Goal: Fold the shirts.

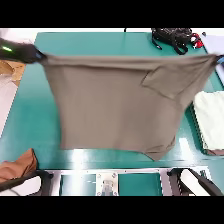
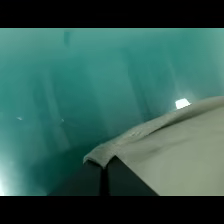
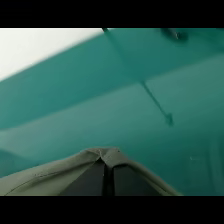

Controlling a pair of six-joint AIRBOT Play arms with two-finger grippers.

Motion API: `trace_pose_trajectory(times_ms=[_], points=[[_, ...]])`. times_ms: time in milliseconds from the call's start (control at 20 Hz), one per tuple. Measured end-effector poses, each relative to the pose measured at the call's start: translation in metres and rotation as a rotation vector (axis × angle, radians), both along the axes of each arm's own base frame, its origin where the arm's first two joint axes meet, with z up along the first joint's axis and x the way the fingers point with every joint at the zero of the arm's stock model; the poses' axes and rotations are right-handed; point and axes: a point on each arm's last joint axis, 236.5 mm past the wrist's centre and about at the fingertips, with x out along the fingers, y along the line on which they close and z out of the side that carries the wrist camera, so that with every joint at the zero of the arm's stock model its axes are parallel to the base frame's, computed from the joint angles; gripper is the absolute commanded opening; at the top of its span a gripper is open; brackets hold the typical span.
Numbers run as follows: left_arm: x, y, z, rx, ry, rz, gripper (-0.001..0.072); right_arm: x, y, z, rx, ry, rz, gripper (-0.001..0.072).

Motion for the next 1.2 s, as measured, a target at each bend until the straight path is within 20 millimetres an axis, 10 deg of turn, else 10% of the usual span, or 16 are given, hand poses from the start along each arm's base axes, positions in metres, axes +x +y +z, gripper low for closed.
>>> trace_pose_trajectory(times_ms=[200, 400, 800, 1200], points=[[0.05, -0.009, -0.105, -0.097, 0.15, 0.035, 0.002, 0.057, -0.003, -0.104, 0.082, 0.172, 0.026, 0.0017], [0.09, -0.01, -0.143, -0.175, 0.118, 0.109, 0.002, 0.113, -0.004, -0.158, 0.132, 0.238, 0.049, 0.0017], [0.145, 0.007, -0.112, -0.199, -0.089, 0.213, 0.002, 0.194, -0.01, -0.154, 0.156, 0.152, 0.063, 0.0017], [0.134, -0.001, -0.155, -0.179, 0.028, 0.15, 0.002, 0.18, -0.015, -0.187, 0.063, 0.287, 0.121, 0.0016]])
